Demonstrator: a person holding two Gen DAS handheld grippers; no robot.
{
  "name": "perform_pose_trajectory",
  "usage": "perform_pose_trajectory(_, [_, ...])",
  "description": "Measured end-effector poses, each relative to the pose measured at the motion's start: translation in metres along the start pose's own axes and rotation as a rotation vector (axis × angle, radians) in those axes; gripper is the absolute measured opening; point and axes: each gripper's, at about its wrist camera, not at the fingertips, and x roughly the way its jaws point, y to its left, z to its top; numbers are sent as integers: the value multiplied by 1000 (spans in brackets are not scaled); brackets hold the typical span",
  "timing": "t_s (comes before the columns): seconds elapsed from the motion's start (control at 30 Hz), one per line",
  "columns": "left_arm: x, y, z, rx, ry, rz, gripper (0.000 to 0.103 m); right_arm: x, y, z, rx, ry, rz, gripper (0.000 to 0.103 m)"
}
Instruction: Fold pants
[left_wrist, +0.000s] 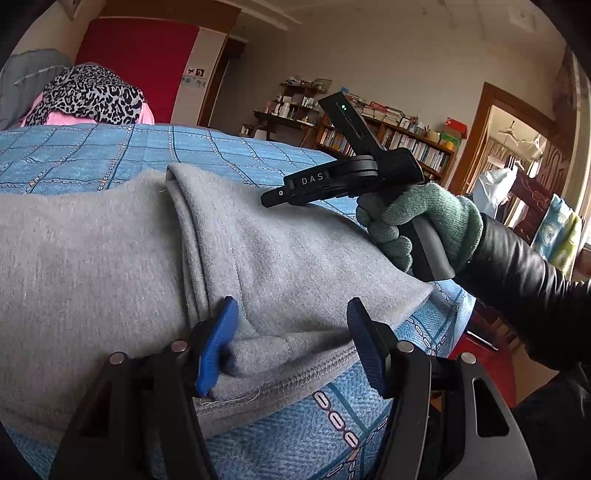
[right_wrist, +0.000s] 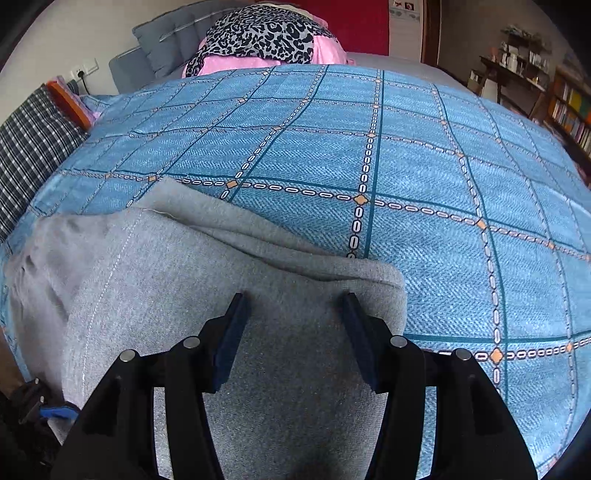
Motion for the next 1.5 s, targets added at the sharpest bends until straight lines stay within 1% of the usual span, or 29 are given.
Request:
perform_pose_trajectory(0.03, [-1, 0, 1, -6, 3, -3, 61, -6, 6, -1, -15, -18, -23, 55])
perform_pose_trajectory(0.07, [-1, 1, 1, -13, 5, -6, 62, -13, 12, 0, -28, -38, -22, 55])
perform_pose_trajectory(0.13, [-4, 1, 2, -25, 10, -12, 63, -25, 31, 2, -65, -74, 28, 55])
perform_pose_trajectory(0.2, [-7, -1, 2, -33, 12, -13, 65, -30, 54, 6, -114, -88, 74, 55])
perform_pose_trajectory(0.3, [-11, -5, 1, -21, 16, 6, 65, -20, 83, 7, -173, -51, 145, 56])
perform_pose_trajectory(0.37, [-14, -6, -1, -23, 12, 4, 66, -6, 96, 7, -192, -24, 150, 56])
perform_pose_trajectory(0.5, [-19, -7, -2, -31, 5, 12, 67, 25, 100, 7, -168, 39, 148, 58])
perform_pose_trajectory(0.57, [-21, -6, -3, -37, 4, 12, 67, 27, 102, 5, -175, 33, 143, 58])
perform_pose_trajectory(0.67, [-23, -6, -3, -56, 21, 21, 77, 26, 102, 3, -182, 27, 136, 58])
perform_pose_trajectory(0.73, [-25, -1, -4, -91, 30, 41, 77, 25, 102, 2, -182, 21, 134, 58])
perform_pose_trajectory(0.8, [-33, 7, -3, -147, 23, 55, 77, 20, 102, 2, -186, -1, 125, 58])
perform_pose_trajectory(0.93, [-64, 28, 1, -239, -31, 127, 77, -8, 106, -3, -213, -86, 118, 58])
perform_pose_trajectory(1.03, [-90, 44, 3, -286, -59, 214, 77, -31, 110, -12, -225, -143, 140, 58])
perform_pose_trajectory(1.1, [-103, 55, 5, -316, -57, 295, 77, -43, 111, -22, -227, -162, 154, 58])
perform_pose_trajectory(1.2, [-126, 76, 2, -390, -85, 384, 78, -58, 113, -44, -241, -191, 162, 58])
perform_pose_trajectory(1.23, [-134, 84, 1, -423, -97, 414, 80, -63, 114, -53, -250, -205, 164, 58])
perform_pose_trajectory(1.27, [-142, 92, -1, -461, -109, 439, 85, -68, 115, -61, -256, -218, 165, 58])
perform_pose_trajectory(1.3, [-148, 99, -3, -500, -118, 463, 86, -72, 115, -70, -258, -232, 159, 58])
perform_pose_trajectory(1.4, [-165, 117, -12, -612, -147, 514, 86, -84, 115, -92, -252, -278, 156, 58])
perform_pose_trajectory(1.5, [-173, 133, -17, -690, -154, 528, 86, -88, 114, -110, -235, -303, 151, 58])
